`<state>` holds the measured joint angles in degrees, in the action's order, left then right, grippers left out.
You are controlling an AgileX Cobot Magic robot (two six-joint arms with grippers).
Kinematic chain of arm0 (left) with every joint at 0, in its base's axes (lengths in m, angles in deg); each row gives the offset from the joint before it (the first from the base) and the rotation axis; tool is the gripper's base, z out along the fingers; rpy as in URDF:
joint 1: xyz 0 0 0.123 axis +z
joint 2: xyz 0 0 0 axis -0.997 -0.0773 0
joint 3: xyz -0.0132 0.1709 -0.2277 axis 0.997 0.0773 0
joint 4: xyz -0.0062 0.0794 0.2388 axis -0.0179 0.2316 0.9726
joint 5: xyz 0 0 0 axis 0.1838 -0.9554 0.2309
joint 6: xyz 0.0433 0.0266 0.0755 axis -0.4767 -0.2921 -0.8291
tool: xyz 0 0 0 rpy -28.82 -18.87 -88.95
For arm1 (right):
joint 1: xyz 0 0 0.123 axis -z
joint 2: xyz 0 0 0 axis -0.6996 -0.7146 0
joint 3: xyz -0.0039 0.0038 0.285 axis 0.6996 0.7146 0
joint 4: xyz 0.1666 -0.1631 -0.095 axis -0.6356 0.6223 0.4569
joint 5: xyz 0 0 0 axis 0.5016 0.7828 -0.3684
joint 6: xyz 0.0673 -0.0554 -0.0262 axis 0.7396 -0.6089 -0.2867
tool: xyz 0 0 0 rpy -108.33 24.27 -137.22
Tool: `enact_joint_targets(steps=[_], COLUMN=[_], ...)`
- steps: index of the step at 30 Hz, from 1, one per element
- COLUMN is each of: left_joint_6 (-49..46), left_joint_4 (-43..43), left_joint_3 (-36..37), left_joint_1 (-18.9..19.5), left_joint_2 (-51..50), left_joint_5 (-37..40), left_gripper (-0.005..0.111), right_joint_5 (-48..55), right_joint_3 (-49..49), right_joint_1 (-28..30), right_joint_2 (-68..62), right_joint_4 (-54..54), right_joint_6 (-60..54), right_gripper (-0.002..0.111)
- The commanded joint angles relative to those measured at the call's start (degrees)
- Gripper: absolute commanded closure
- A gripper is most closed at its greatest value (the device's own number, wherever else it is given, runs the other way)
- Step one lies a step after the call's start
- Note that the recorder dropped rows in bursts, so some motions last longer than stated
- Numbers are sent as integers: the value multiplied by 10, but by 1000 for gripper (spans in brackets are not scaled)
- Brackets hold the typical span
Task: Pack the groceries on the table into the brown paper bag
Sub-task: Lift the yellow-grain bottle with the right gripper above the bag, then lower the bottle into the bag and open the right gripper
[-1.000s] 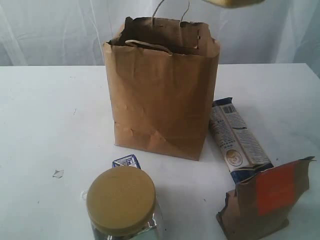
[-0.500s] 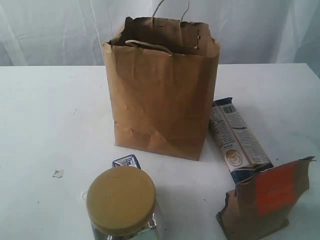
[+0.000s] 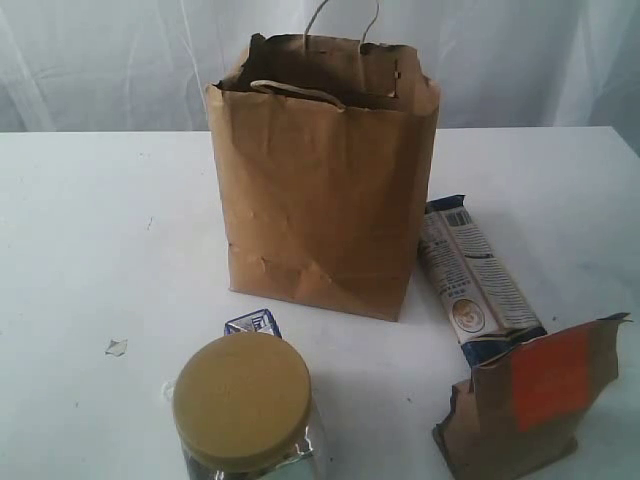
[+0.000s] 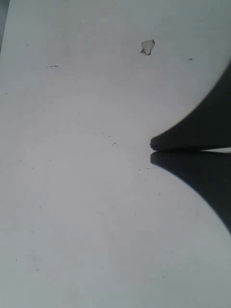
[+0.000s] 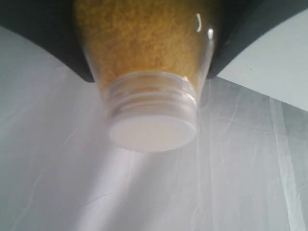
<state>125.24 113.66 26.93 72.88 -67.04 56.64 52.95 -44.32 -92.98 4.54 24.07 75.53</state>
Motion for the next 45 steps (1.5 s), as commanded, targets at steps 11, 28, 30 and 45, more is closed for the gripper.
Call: enact_joint_targets(steps=[11,28,30,45], left_joint_6=[1,1,1,1], left_joint_4=[5,5,5,5], left_joint_3=[3,3,3,3], left_joint_1=[0,0,0,0], left_joint_2=[-1,-1,-1,-1], left_joint_5=[0,0,0,0], left_gripper=[107,107,107,107], right_joint_5=[-239,-325,-327,-248], right_joint_3=[163,214,214,214], right_joint_1=[76,128,138,146], right_joint_2=[3,-70,-80,-103], right_joint_4=[151,206,206,205], right_joint_6=[131,133,149,181], right_gripper=[108,108,108,97])
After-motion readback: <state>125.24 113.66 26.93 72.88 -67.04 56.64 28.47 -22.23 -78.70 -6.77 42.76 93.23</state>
